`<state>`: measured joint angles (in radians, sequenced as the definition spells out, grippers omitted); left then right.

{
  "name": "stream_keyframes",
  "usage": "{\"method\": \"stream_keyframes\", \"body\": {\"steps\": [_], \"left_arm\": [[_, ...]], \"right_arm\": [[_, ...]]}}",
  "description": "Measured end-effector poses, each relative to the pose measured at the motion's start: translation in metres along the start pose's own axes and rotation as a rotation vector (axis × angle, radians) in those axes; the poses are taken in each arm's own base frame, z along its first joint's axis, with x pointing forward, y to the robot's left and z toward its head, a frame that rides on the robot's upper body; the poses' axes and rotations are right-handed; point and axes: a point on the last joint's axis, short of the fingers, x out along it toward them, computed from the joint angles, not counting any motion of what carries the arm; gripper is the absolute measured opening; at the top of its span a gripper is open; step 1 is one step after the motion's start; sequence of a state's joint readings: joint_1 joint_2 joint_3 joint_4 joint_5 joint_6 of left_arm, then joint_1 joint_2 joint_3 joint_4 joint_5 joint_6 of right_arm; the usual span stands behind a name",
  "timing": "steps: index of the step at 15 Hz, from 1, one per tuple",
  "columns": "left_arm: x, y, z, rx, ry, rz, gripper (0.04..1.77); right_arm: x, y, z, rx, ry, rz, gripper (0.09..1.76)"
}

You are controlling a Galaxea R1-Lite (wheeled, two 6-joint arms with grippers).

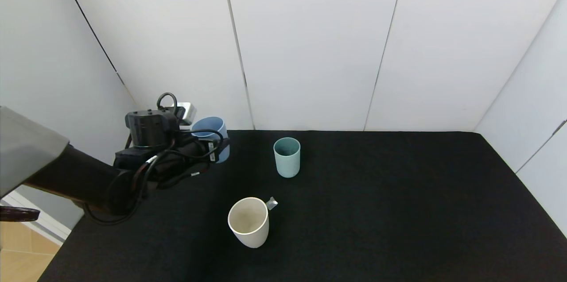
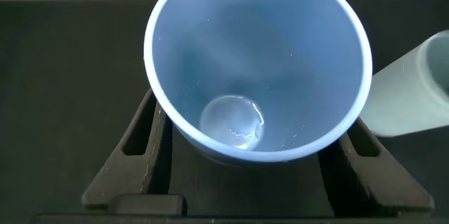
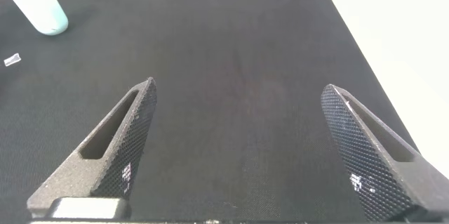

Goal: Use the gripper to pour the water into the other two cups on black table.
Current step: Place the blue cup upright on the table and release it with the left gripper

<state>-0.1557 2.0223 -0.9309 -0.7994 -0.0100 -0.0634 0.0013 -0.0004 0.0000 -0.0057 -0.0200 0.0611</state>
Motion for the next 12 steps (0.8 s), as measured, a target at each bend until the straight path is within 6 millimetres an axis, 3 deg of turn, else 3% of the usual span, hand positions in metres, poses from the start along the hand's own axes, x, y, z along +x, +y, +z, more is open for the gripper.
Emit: {"method": "stream_keyframes", "body": {"steps": [5, 12], "left_arm": [[0.021, 0.003, -0.023, 0.000, 0.063, 0.008, 1.19], [0.032, 0.004, -0.036, -0.004, 0.093, 0.012, 1.19]], "right_arm": [[0.000, 0.000, 0.000, 0.000, 0.000, 0.000, 1.71], [0.000, 0.000, 0.000, 0.000, 0.000, 0.000, 1.71]]}}
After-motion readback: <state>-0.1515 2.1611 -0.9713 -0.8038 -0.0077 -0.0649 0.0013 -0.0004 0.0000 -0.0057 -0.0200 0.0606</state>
